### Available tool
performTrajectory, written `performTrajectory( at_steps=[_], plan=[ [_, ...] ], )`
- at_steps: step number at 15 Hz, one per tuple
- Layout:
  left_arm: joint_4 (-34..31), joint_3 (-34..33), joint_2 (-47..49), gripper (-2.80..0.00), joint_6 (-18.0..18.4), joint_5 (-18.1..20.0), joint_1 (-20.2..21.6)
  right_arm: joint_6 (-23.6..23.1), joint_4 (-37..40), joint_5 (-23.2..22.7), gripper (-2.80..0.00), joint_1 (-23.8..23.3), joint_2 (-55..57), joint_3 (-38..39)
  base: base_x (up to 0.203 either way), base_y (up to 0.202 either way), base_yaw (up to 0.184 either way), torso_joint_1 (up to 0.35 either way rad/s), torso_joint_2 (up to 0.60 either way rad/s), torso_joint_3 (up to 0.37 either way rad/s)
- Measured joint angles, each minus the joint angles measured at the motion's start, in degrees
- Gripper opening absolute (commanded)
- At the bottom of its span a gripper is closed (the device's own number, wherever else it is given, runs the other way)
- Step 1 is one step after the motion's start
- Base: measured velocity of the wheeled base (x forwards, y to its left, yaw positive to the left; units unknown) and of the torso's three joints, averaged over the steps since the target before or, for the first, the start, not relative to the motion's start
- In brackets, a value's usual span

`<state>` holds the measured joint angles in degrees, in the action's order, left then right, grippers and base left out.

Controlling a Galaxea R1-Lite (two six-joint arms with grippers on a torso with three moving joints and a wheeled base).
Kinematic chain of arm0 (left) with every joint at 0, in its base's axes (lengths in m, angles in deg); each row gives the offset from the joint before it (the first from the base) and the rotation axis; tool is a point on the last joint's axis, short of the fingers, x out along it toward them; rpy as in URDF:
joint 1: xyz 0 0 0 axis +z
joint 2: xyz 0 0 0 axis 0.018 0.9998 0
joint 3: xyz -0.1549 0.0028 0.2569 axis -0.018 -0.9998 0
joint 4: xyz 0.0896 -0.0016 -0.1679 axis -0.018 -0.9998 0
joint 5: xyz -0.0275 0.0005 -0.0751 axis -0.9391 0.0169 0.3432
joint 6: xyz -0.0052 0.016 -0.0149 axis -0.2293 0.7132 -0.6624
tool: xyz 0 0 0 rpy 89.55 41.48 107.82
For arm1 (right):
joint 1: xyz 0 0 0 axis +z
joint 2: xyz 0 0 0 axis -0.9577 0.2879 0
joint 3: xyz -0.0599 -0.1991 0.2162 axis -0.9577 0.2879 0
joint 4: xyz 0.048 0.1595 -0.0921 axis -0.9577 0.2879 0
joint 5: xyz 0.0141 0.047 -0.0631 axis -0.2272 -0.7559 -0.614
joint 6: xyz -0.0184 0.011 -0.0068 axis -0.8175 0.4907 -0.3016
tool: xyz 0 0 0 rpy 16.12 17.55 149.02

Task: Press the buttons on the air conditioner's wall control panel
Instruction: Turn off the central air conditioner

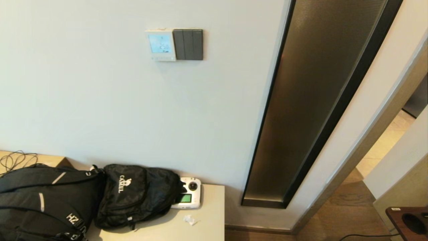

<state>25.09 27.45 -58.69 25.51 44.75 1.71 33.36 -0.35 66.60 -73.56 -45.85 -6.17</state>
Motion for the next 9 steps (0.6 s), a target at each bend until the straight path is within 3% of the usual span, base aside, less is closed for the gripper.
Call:
performTrajectory(
  at_steps=[9],
  plan=[
    [0.57, -0.53, -0.32, -2.8, -0.12, -0.04, 0.0, -0.15, -0.05, 0.0, -2.8, 0.0, 0.0, 0.0, 0.0, 0.0, 0.0, 0.0, 0.0, 0.0]
  ],
)
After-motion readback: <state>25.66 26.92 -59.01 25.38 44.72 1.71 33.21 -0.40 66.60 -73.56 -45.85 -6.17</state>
